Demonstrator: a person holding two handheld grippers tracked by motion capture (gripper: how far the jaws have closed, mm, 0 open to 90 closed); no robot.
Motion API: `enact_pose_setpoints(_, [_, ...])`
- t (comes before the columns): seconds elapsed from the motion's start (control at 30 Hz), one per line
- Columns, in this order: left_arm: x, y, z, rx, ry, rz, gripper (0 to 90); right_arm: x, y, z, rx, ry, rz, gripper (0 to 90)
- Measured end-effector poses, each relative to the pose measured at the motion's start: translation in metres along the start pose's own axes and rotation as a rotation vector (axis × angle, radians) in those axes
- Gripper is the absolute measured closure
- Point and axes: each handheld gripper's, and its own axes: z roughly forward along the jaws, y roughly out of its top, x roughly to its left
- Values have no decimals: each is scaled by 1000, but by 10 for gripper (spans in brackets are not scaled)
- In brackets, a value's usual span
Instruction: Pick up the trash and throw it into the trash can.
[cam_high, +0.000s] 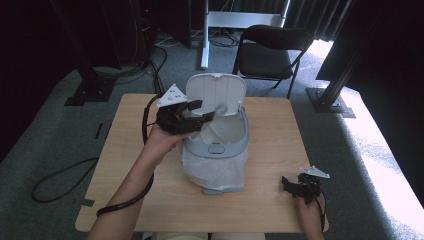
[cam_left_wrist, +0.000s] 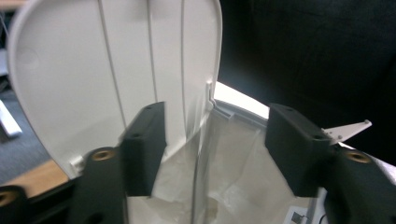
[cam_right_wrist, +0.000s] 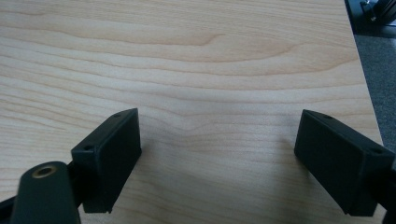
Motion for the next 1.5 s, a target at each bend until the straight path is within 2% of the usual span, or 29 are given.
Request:
enact_pose_setpoints(0.07, [0,-2,1,1,-25,14,273,0,0,0,0,0,-1,139])
enact_pose_setpoints(0.17, [-5,-6,0,-12,-8,56,176,0,0,0,0,0,0,139])
enact_pose_setpoints(0.23, [-8,-7,0,-12,3,65,176,0,0,0,0,0,-1,139])
enact_pose_setpoints(0.33, [-8,-7,-3,-19,-4,53,175,0,0,0,0,0,0,139])
enact_pose_setpoints(0.4, [-8,-8,-7,-21,12,50,172,0,0,0,0,0,0,139])
enact_pose_setpoints(0.43, [-8,-8,-7,-21,12,50,119,0,0,0,0,0,0,139])
enact_pose_setpoints(0.47, [-8,-9,-10,-5,35,47,90,0,0,0,0,0,0,138])
enact_pose_setpoints(0.6, [-5,-13,-14,0,56,36,89,0,0,0,0,0,0,139])
enact_pose_setpoints(0.63, [-3,-17,-16,-5,65,18,89,0,0,0,0,0,0,139])
enact_pose_setpoints(0.73, [0,-20,-18,-7,78,3,72,0,0,0,0,0,0,138])
enact_pose_setpoints(0.77, [2,-22,-20,5,81,-17,2,0,0,0,0,0,-1,138])
enact_pose_setpoints(1.0, [6,-28,-30,6,122,-17,2,0,0,0,1,0,0,138])
enact_pose_setpoints(1.17, [9,-33,-36,1,140,-34,2,0,0,0,1,0,0,138])
enact_pose_setpoints(1.43, [15,-41,-45,4,160,-40,2,0,0,0,4,1,1,131])
enact_pose_setpoints(1.5, [18,-44,-48,3,169,-53,2,1,0,0,5,-3,4,129])
